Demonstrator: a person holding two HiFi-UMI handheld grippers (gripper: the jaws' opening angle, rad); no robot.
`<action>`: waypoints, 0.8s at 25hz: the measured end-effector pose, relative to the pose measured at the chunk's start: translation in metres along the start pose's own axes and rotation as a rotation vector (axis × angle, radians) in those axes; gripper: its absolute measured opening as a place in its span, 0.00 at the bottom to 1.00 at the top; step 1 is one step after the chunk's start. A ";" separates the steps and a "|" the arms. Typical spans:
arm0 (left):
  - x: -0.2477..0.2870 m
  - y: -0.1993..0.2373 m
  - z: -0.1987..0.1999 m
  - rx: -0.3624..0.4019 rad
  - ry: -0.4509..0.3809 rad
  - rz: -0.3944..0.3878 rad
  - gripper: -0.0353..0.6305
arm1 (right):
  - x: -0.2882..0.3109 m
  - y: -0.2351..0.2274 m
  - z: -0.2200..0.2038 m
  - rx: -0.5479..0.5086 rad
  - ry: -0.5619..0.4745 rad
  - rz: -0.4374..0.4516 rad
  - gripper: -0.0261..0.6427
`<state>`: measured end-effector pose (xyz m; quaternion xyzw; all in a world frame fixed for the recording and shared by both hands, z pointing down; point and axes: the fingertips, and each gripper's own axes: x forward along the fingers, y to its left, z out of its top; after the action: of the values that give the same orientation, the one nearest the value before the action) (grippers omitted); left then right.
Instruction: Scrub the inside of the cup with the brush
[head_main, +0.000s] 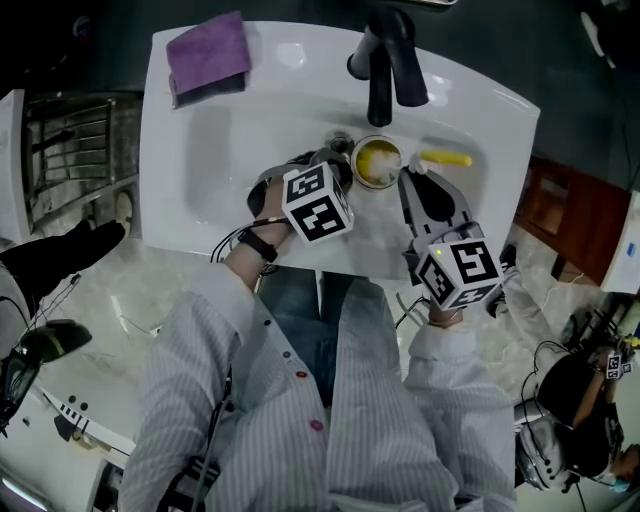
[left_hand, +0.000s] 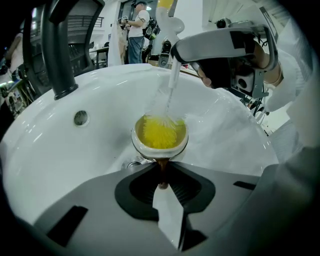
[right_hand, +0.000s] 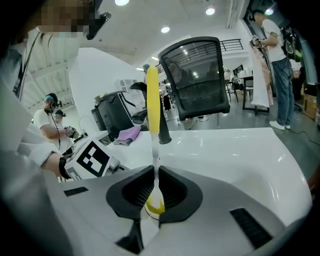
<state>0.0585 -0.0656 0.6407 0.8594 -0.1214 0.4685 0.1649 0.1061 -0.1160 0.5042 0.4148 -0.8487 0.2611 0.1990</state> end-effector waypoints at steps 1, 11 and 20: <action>0.000 -0.002 -0.001 0.001 0.002 -0.002 0.16 | 0.001 0.001 0.001 -0.003 -0.007 -0.004 0.12; 0.001 0.003 0.001 -0.002 -0.005 0.003 0.16 | 0.020 -0.015 0.017 -0.035 -0.097 -0.069 0.12; 0.002 0.002 0.001 0.001 0.008 0.009 0.16 | -0.002 -0.024 0.012 0.002 -0.067 -0.110 0.12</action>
<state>0.0596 -0.0684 0.6423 0.8572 -0.1243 0.4725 0.1630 0.1248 -0.1348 0.5004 0.4695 -0.8305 0.2366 0.1838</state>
